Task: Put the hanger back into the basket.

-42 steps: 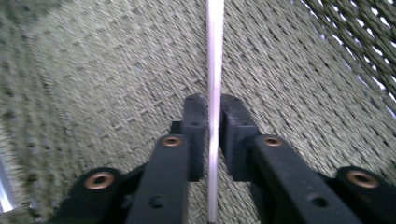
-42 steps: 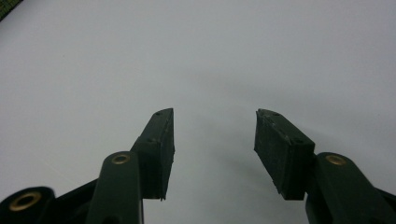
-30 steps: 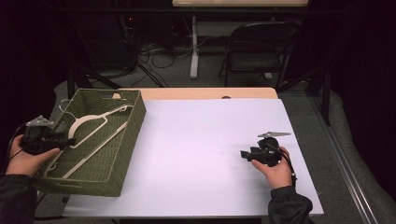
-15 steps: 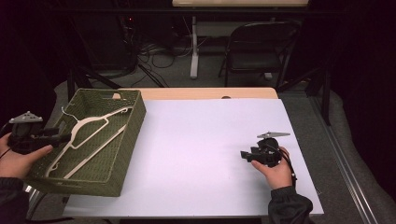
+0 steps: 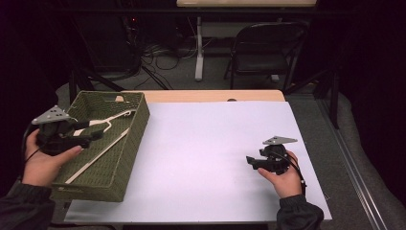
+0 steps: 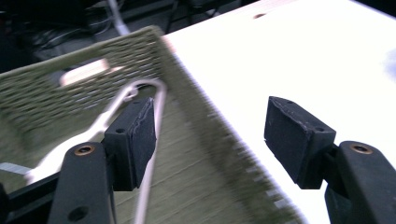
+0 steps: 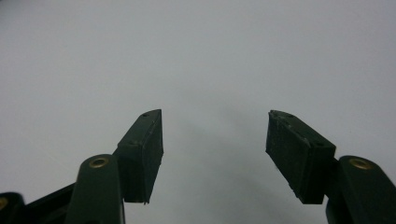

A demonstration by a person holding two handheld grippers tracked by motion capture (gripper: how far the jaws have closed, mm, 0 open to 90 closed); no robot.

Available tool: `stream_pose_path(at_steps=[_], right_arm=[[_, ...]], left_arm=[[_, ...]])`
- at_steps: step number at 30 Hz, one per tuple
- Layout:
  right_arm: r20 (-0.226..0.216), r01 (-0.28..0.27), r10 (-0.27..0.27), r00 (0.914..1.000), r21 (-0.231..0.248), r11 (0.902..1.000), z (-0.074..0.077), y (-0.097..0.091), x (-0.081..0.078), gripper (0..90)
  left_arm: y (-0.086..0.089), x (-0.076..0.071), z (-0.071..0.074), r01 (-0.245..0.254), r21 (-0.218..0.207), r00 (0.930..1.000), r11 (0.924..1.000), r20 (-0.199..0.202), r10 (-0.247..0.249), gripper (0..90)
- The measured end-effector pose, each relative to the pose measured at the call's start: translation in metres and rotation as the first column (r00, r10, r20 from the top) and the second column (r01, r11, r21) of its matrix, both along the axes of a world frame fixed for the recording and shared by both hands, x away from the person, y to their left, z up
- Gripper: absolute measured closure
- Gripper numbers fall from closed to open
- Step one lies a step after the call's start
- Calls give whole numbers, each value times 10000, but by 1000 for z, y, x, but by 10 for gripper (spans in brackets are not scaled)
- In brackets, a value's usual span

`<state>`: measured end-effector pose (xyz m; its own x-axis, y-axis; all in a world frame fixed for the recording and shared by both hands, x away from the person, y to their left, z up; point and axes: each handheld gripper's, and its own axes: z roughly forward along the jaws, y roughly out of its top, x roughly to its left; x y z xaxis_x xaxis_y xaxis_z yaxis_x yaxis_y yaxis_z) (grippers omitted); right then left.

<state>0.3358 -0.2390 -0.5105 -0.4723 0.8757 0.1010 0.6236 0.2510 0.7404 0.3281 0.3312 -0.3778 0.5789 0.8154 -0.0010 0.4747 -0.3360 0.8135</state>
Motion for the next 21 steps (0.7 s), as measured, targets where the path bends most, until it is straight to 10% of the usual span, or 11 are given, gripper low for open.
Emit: stream_pose_path(at_steps=[13, 21], right_arm=[[263, -80, 80, 9996, 7, 10000, 5, -3, -14, 361], [304, -165, 165, 9994, 6, 9999, 0, -4, -20, 361]], left_arm=[[-93, -9, -23, 1635, -541, 9865, 9851, 171, -1628, 340], [-119, -16, -58, 2032, -645, 9789, 9770, -69, -2040, 341]])
